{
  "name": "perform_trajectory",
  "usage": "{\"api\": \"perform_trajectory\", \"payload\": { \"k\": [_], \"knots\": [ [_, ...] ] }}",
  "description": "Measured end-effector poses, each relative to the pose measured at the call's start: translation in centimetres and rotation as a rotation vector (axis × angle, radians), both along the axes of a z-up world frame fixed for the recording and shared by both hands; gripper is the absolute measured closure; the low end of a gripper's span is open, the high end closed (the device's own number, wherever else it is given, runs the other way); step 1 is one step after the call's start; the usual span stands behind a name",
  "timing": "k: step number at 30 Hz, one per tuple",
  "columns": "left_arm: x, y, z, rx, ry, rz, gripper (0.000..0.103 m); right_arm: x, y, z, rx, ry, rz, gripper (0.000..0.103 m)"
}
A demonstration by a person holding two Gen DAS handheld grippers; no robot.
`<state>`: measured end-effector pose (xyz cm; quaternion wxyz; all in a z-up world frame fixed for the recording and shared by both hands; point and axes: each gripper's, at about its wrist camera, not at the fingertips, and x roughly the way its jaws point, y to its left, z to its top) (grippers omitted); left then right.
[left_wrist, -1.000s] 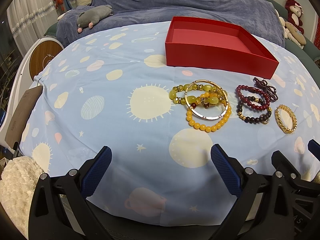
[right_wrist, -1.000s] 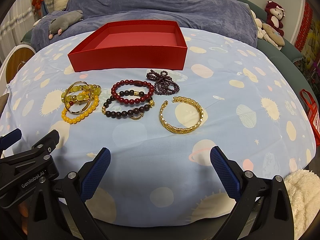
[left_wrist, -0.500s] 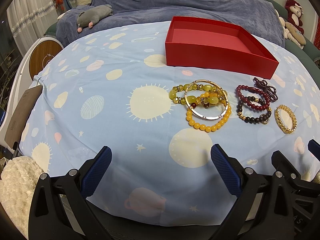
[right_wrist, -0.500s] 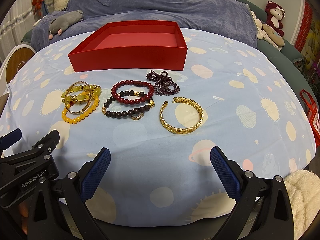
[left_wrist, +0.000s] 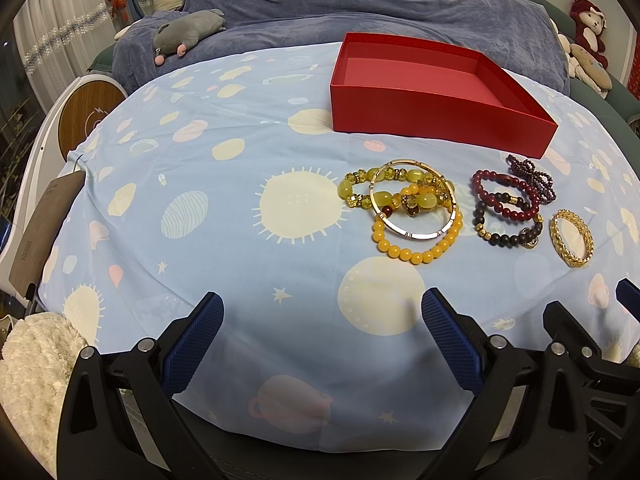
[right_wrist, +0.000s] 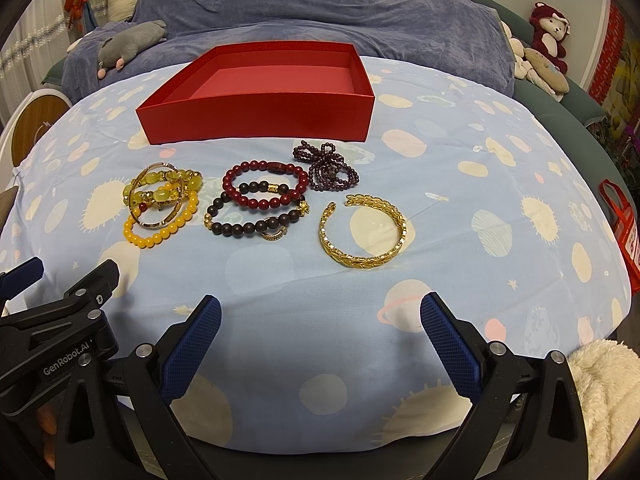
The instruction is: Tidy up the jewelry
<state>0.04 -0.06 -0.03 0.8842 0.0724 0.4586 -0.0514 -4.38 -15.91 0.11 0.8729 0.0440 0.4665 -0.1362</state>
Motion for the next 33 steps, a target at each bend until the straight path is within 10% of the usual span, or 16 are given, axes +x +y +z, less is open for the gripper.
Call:
{"api": "perform_trajectory", "payload": {
  "k": [33],
  "knots": [
    [0.8, 1.9, 0.0, -0.059, 0.015, 0.047, 0.007, 0.1, -3.3, 0.4, 0.053, -0.007, -0.095, 0.007]
  ]
}}
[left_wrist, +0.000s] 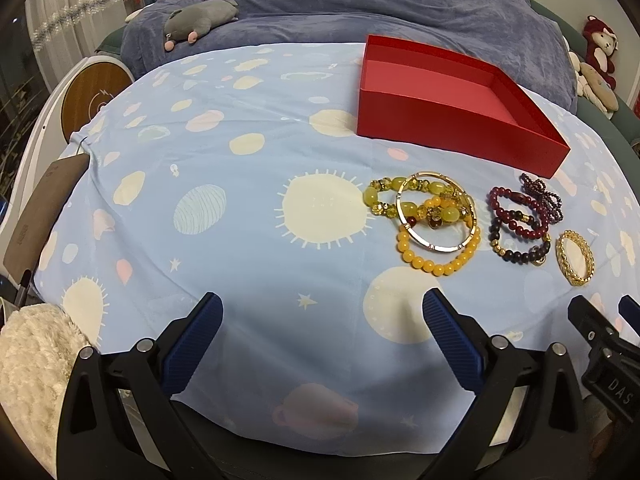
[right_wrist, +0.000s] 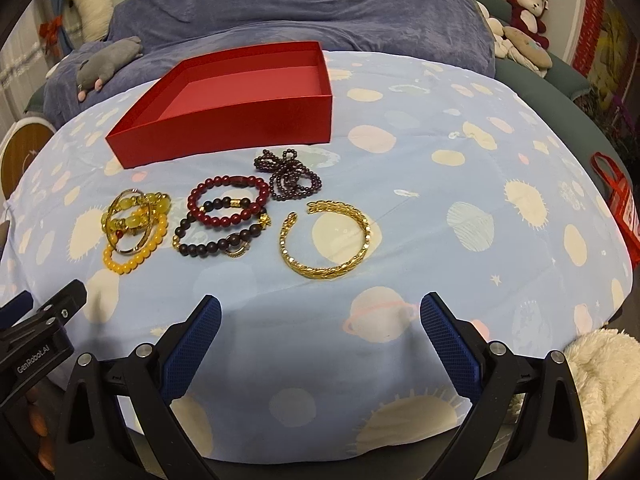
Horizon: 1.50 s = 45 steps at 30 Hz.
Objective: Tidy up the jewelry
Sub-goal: 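Grasp the gold twisted cuff with the right tool while the left tool approaches the thin bangle, then grasp the thin gold bangle with the left tool while the right tool lifts the cuff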
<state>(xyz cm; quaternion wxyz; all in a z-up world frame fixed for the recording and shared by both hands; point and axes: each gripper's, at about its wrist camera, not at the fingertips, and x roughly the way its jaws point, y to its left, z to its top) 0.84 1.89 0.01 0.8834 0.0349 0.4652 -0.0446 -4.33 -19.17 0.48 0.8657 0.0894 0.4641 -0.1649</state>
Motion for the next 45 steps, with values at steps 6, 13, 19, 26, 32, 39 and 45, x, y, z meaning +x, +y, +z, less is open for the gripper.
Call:
{"api": "perform_trajectory", "payload": {
  "k": [6, 13, 19, 26, 32, 39, 45],
  "knots": [
    [0.3, 0.2, 0.1, -0.004, -0.010, -0.001, 0.007, 0.6, -1.6, 0.0, 0.014, -0.001, -0.025, 0.007],
    [0.5, -0.2, 0.1, -0.015, -0.008, -0.018, 0.007, 2.3, -2.5, -0.6, 0.033, 0.017, -0.002, 0.008],
    [1.0, 0.1, -0.2, -0.041, 0.011, -0.003, 0.007, 4.2, -2.7, -1.6, 0.031, 0.060, 0.026, 0.020],
    [1.5, -0.1, -0.2, -0.051, 0.016, -0.009, 0.007, 5.1, -3.1, -2.1, 0.049, 0.064, 0.024, 0.036],
    [2.5, -1.6, 0.5, -0.093, 0.025, -0.047, 0.007, 4.9, -2.6, -1.8, 0.023, 0.056, 0.036, 0.047],
    [4.3, -4.7, 0.2, -0.082, 0.028, -0.106, 0.007, 4.7, -2.9, -1.9, 0.033, 0.049, 0.024, 0.047],
    [5.6, -5.9, -0.9, -0.065, 0.039, -0.124, 0.008, 4.7, -2.7, -2.0, 0.021, 0.049, 0.026, 0.047]
  ]
}}
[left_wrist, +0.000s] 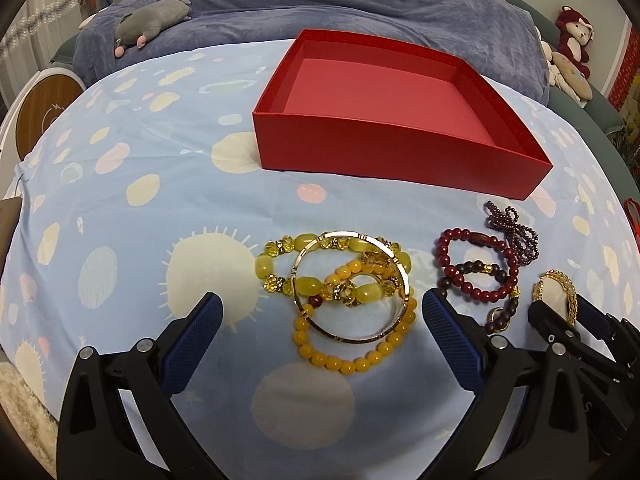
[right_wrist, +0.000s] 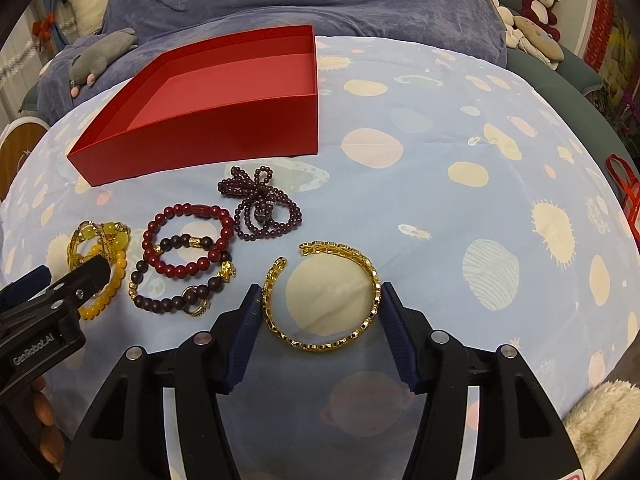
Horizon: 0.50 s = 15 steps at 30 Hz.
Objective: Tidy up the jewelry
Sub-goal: 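Grasp the thin gold bangle with the left tool while the right tool lifts the cuff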
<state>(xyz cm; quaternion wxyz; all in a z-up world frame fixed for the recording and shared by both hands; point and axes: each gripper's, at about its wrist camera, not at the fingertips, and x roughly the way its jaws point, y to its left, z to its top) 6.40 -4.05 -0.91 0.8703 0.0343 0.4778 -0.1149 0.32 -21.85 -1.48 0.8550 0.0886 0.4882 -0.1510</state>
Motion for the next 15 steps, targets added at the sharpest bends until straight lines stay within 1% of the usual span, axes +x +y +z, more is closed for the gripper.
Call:
{"api": "perform_trajectory", "payload": {
  "k": [1, 4, 6, 7, 9, 10, 11, 15],
  "knots": [
    [0.09, -0.08, -0.08, 0.003, -0.002, 0.001, 0.009, 0.01, 0.01, 0.00, -0.002, 0.000, 0.001, 0.047],
    [0.45, -0.11, -0.42, -0.019, 0.020, -0.016, 0.024, 0.01, 0.06, 0.01, -0.006, 0.001, 0.001, 0.046],
    [0.53, -0.08, -0.32, -0.026, 0.013, -0.014, 0.026, 0.03, 0.08, 0.00, -0.007, 0.000, 0.001, 0.046],
    [0.55, -0.09, -0.28, -0.032, 0.009, -0.020, 0.031, 0.02, 0.10, -0.02, -0.008, -0.001, 0.001, 0.046],
    [0.45, -0.17, -0.23, -0.034, 0.004, -0.027, 0.037, 0.01, 0.07, -0.01, -0.007, -0.001, 0.001, 0.046],
    [0.36, -0.29, -0.18, -0.037, 0.000, -0.035, 0.044, 0.03, 0.05, 0.00, -0.007, -0.001, 0.001, 0.046],
    [0.31, -0.35, -0.12, -0.039, -0.001, -0.041, 0.046, 0.02, 0.06, 0.00, -0.007, -0.001, 0.001, 0.046],
    [-0.08, -0.25, 0.08, -0.048, -0.004, -0.040, 0.046, 0.01, 0.06, 0.02, -0.004, -0.002, 0.001, 0.046]
  ]
}}
